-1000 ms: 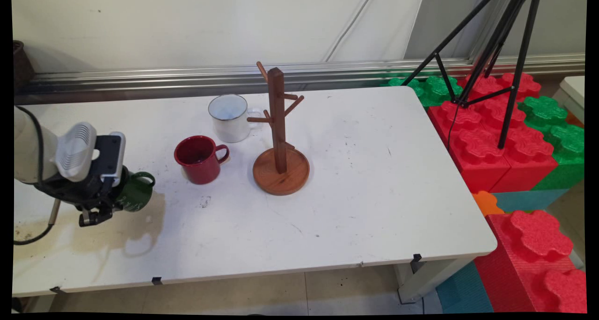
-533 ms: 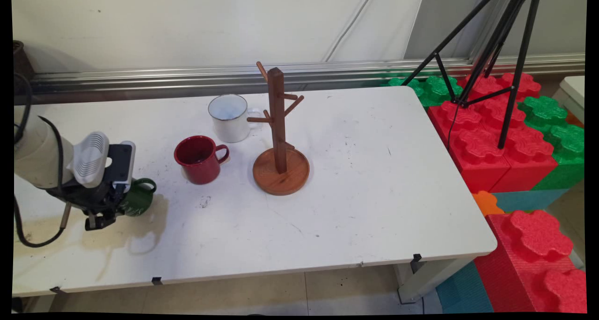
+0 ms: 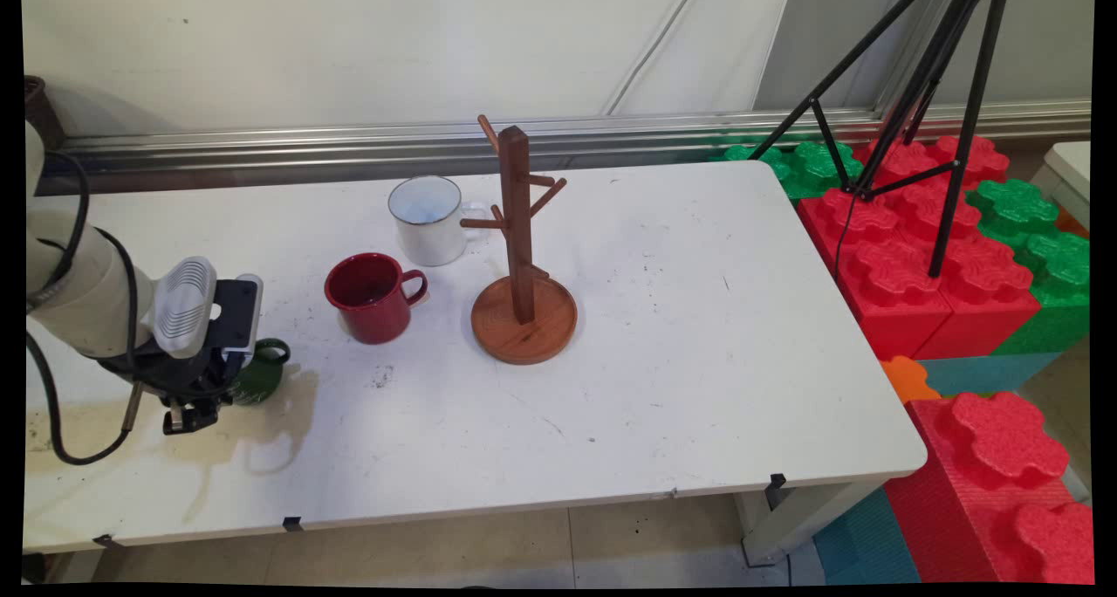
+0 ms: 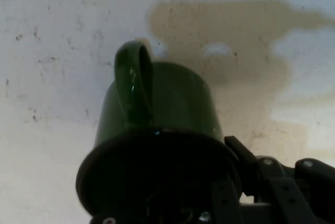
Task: Place the picked object on the table
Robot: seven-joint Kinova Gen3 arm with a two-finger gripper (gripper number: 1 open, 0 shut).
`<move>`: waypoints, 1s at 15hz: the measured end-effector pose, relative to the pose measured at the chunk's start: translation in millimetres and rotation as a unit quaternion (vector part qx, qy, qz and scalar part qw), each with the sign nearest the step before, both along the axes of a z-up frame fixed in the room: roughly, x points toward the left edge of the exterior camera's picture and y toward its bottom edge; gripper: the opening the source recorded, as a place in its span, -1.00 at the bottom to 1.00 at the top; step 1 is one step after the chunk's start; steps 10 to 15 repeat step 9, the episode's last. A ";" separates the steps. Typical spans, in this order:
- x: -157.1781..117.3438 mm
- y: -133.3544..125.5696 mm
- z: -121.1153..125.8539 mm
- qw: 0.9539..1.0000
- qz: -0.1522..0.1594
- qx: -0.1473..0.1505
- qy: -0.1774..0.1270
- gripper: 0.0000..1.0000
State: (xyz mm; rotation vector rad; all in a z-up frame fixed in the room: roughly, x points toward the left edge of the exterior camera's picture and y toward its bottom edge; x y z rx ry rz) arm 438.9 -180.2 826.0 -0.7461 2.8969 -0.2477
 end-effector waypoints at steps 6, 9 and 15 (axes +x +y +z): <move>-3.4 -6.3 -7.2 1.000 0.001 -0.002 0.000 1.00; -4.6 -8.3 -8.8 1.000 0.001 -0.006 0.003 1.00; -4.6 -8.3 -8.8 1.000 0.001 -0.006 0.003 1.00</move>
